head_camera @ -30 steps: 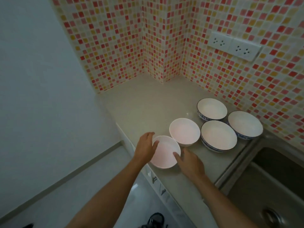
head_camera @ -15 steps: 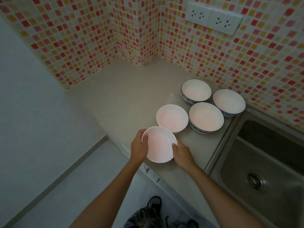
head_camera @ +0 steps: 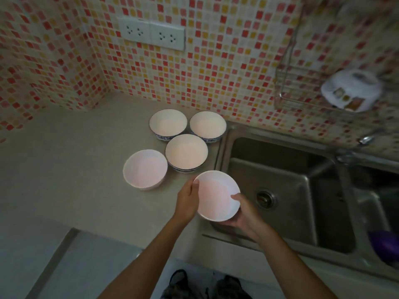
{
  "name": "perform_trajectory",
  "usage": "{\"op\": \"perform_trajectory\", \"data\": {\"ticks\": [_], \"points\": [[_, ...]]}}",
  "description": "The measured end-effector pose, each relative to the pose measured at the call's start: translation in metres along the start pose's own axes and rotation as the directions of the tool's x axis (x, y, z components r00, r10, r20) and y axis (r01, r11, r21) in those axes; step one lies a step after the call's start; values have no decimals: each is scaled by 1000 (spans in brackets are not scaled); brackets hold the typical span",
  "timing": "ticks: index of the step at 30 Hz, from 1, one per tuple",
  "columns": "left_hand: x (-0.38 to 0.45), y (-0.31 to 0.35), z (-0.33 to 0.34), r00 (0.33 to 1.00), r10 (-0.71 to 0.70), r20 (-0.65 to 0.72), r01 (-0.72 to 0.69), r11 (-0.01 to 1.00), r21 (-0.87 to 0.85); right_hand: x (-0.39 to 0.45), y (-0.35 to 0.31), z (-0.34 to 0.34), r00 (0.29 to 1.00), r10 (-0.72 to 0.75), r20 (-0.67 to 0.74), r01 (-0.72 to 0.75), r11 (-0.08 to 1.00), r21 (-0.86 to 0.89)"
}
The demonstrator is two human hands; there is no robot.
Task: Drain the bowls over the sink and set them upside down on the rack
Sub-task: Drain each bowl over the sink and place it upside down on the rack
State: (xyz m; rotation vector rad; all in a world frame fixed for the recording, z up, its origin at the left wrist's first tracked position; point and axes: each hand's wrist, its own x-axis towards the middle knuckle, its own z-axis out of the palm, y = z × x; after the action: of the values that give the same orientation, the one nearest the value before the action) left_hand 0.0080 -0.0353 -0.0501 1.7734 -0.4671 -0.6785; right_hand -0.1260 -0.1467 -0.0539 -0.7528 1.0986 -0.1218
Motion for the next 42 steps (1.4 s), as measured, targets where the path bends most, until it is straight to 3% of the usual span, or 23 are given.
{"op": "perform_trajectory", "data": {"ticks": [5,11,13,16,18,20,22,31,42], "points": [[6,17,71,982,-74,177,77,997,-9,-11,-16,-74,1000,-1,-26,6,981,192],[-12,4,133,990,-68,126,60,996,64,-20,-22,-149,986,-19,-168,69,951,300],[-16,-15,148,991,-74,112,51,979,198,-22,-22,-170,978,-11,-208,78,945,317],[-22,-45,166,970,-76,229,-50,865,500,-19,-23,-201,971,-10,-238,79,956,284],[-24,-61,170,934,-47,355,-220,707,673,-16,-23,-216,968,-26,-250,97,956,275],[-23,-68,167,891,-17,454,-373,545,751,-14,-24,-224,965,-50,-258,128,948,292],[-22,-72,168,878,-9,479,-416,482,771,-8,-26,-236,966,-40,-254,122,941,316],[-22,-77,171,889,-7,457,-401,470,786,19,-31,-263,967,-89,-238,162,938,307],[-22,-76,168,899,30,437,-385,529,756,52,-36,-255,864,-267,-427,282,959,-30]]}}
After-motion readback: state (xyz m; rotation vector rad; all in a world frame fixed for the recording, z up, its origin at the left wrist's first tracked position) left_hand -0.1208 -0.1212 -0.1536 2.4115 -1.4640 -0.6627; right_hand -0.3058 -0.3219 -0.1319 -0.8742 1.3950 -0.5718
